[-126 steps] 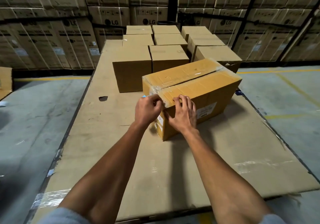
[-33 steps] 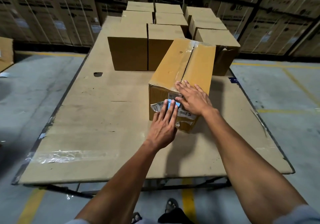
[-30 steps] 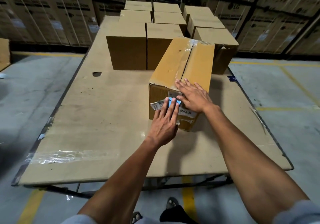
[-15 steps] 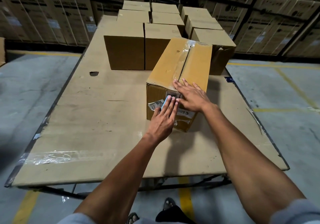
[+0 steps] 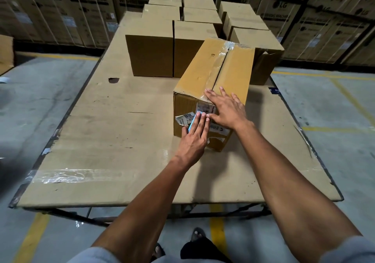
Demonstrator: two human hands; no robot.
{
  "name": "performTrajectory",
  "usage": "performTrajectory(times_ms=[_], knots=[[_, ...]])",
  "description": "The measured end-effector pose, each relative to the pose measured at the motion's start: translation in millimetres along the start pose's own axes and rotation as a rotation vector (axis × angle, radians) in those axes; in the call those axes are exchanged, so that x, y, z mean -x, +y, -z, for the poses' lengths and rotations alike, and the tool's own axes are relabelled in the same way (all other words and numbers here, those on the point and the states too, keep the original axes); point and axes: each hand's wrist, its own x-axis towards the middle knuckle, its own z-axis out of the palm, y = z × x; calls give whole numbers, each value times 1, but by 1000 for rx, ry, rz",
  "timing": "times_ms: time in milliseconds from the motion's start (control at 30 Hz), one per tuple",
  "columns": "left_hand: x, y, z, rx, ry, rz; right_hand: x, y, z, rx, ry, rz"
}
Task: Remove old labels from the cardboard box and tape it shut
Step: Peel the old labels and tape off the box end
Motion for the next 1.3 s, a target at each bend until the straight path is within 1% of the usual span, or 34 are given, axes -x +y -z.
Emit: performTrajectory(times_ms=[133, 333, 567, 800, 933, 1100, 1300], knots=[[1, 2, -3, -35, -4, 12, 2, -3, -1, 35, 35, -18], [2, 1, -12, -24, 3, 24, 3, -6, -5, 80, 51, -32], [9, -2, -18, -21, -23, 23, 6, -15, -3, 166, 24, -69], [11, -16, -17, 88, 3, -35, 7, -8, 3, 185, -42, 2], [14, -20, -18, 89, 22, -66, 6, -7, 6, 186, -73, 16], [17, -19, -17, 87, 16, -54, 7, -8, 3, 199, -42, 8], [15, -15, -15, 105, 17, -12, 7, -7, 1, 209, -2, 41]])
